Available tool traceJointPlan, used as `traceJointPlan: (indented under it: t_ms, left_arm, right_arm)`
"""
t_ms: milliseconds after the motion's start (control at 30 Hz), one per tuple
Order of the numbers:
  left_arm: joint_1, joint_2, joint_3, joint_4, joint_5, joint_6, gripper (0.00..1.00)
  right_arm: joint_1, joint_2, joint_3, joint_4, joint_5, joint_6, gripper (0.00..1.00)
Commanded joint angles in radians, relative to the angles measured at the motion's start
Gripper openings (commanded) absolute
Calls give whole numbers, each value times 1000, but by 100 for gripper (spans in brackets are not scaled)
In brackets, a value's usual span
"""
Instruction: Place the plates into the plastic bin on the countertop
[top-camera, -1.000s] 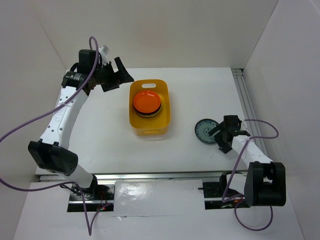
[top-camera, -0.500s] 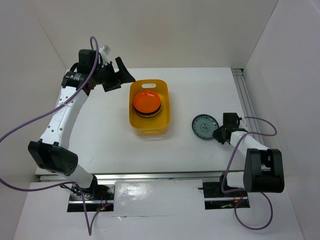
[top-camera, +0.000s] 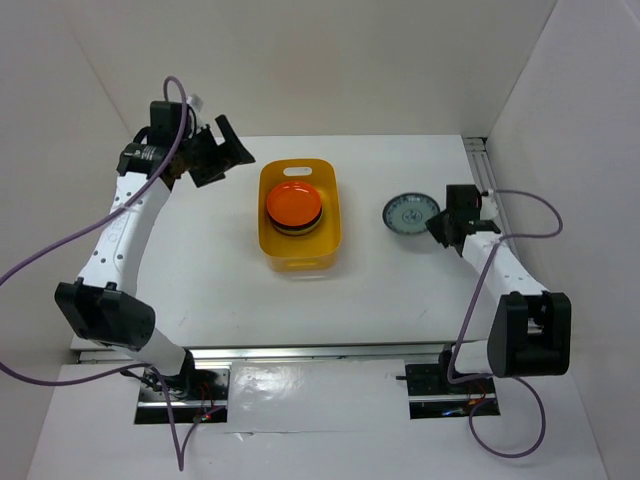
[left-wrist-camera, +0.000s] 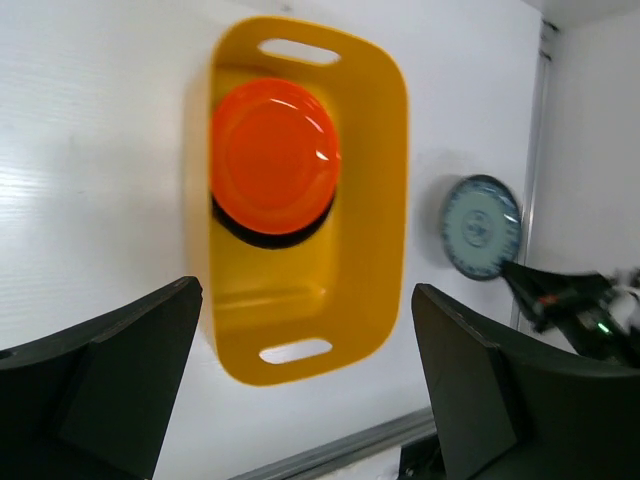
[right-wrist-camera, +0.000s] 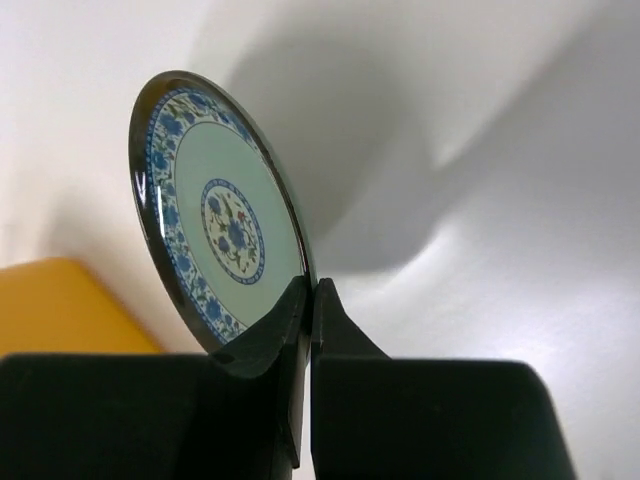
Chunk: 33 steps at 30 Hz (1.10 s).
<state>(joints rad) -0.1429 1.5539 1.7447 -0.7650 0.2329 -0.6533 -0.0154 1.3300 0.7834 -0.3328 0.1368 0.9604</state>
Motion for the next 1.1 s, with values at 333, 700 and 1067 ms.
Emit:
traceJointPlan:
  t_ms: [333,700,1067]
  left_arm:
    - [160,20,-148,-11,-107,-111,100]
    - [342,-11,-260,-22,-63,-210,100]
    - [342,-20,-289,-3,-53,-170,100]
  right_arm:
    - [330,150,558,159,100,-297,0]
    - [531,514,797,155,-52,-457,0]
    - [562,607,818,150,-74,-479,0]
